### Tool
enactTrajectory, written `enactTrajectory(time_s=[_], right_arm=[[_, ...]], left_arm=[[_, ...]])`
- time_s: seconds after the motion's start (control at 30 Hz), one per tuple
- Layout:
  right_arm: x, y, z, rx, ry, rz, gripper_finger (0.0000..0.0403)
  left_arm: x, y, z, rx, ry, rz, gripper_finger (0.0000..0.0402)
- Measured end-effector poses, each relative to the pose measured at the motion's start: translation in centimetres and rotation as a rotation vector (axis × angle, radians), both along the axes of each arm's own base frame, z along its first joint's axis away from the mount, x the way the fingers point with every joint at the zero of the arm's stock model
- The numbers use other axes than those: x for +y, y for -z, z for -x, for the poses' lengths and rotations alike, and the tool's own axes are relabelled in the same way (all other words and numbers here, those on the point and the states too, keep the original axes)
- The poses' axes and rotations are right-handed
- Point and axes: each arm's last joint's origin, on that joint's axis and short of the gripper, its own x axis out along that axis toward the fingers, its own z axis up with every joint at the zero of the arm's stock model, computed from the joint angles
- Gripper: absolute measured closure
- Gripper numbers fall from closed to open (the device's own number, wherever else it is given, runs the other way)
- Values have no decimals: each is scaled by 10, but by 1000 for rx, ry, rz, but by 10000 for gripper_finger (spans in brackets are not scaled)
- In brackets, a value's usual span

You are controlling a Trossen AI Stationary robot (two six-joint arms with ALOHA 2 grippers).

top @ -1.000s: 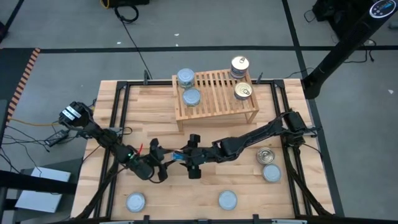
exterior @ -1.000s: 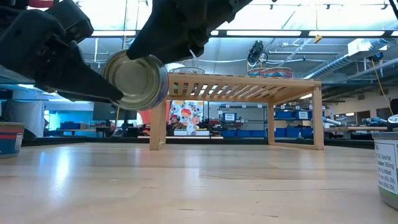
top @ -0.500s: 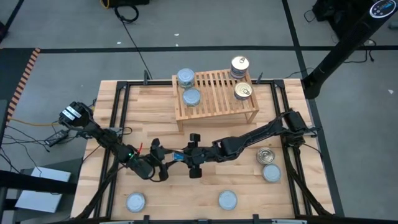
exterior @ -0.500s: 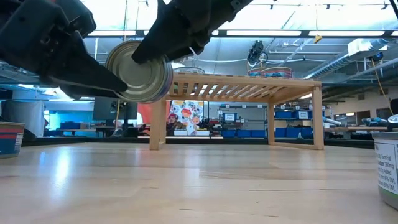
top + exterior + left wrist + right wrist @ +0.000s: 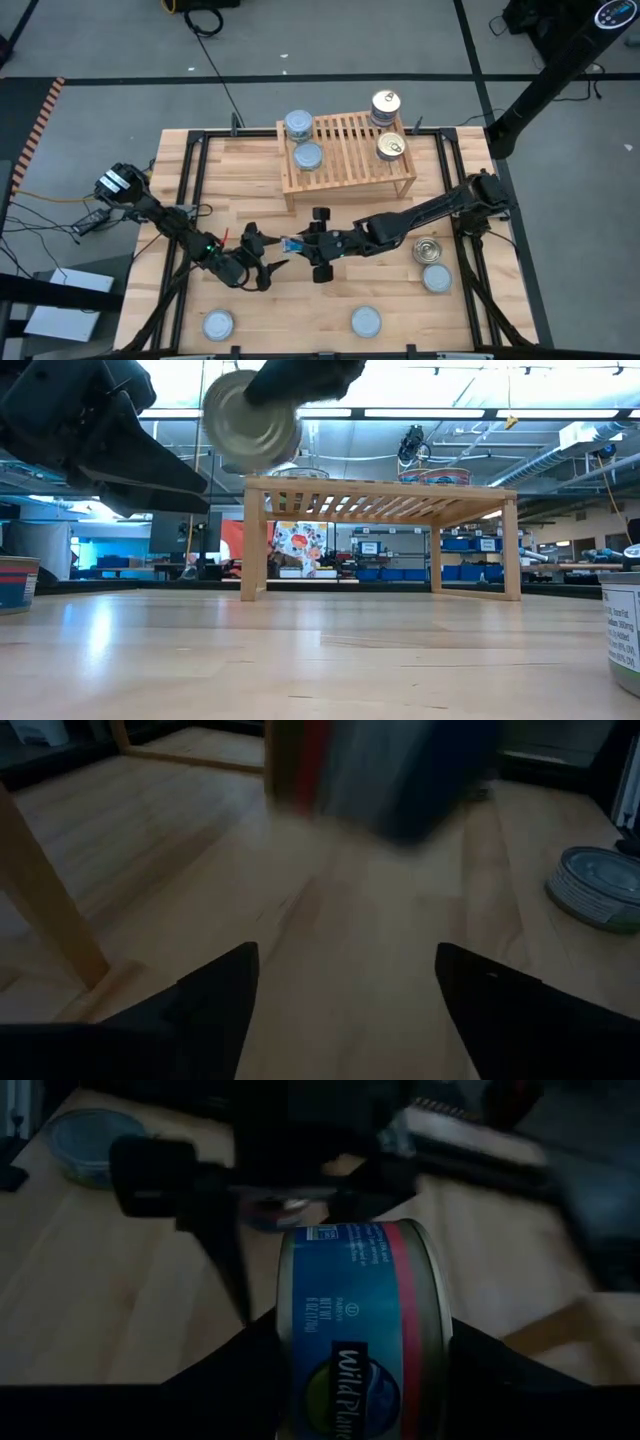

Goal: Stack canned seafood by type on shelf
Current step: Stack the blue tuna can on top of the other blue tuna can on the shelf

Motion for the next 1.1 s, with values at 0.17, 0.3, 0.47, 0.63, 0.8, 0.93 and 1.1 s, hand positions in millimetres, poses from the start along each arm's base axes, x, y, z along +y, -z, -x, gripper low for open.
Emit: enactTrajectory(time_s=[0.17, 0.3, 0.47, 0.63, 0.8, 0.93, 1.1], right_arm=[[-7, -37, 32, 18, 116, 166, 201], [-26, -56, 63, 98, 307, 368, 201], [-52, -73, 93, 194, 480, 604, 201], [-78, -77, 105, 322, 549, 744, 201], [-102, -73, 113, 469, 584, 819, 201], [-117, -70, 121, 553, 626, 825, 201], [-132, -62, 128, 635, 667, 823, 201]], left_arm=[[0, 0, 0, 7, 14, 1, 86], [0, 0, 0, 7, 14, 1, 87], [0, 0, 0, 7, 14, 1, 87], [0, 1, 0, 8, 13, 1, 87], [0, 1, 0, 9, 13, 0, 87], [0, 1, 0, 10, 13, 0, 87], [0, 1, 0, 10, 13, -1, 87]])
